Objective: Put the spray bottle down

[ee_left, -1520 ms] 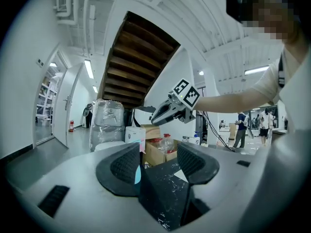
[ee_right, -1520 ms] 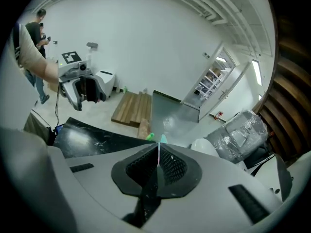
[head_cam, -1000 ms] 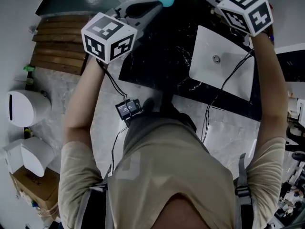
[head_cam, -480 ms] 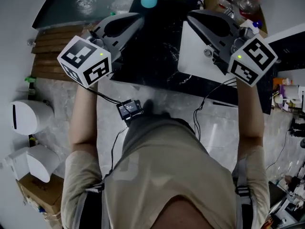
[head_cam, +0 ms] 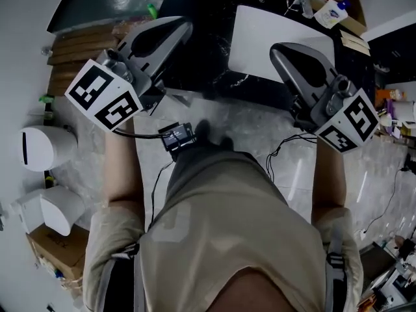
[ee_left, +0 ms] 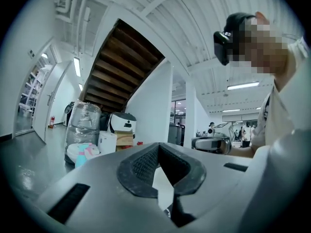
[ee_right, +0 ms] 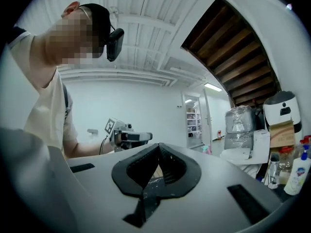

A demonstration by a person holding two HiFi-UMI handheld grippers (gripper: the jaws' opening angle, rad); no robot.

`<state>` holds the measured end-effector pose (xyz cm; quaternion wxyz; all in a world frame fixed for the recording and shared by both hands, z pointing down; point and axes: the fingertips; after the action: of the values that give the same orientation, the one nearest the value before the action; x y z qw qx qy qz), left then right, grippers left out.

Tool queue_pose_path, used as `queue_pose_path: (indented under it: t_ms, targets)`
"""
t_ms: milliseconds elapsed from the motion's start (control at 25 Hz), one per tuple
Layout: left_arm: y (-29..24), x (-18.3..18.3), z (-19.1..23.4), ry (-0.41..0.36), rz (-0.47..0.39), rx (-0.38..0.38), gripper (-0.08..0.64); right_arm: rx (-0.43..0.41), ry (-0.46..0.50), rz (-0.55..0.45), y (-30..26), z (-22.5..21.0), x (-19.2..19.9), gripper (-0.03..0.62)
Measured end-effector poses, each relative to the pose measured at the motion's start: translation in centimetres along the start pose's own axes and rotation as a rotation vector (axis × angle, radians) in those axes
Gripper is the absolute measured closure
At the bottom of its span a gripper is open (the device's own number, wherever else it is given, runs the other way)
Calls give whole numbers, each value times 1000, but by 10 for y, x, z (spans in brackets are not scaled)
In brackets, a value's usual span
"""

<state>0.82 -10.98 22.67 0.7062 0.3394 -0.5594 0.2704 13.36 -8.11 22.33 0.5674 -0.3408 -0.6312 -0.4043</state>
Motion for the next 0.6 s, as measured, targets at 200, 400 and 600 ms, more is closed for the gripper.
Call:
queue_pose_path:
  t_ms: [200, 400, 600]
  targets:
    - [6, 15, -35, 8, 31, -17, 549, 6, -10, -17, 38, 18, -2, 571]
    - [18, 24, -58, 26, 55, -67, 549, 22, -83, -50, 77, 23, -3, 571]
    - [27, 31, -73, 22, 83, -107, 549, -7, -152, -59, 89, 30, 8, 571]
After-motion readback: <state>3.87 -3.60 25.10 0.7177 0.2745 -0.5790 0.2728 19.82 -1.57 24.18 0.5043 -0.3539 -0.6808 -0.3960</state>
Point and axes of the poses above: the fingertips, and each gripper's own axes: y backward along the fingers, z to its left, x out of its underside, and after that the axes turned 9 degrees about -z, right-handed
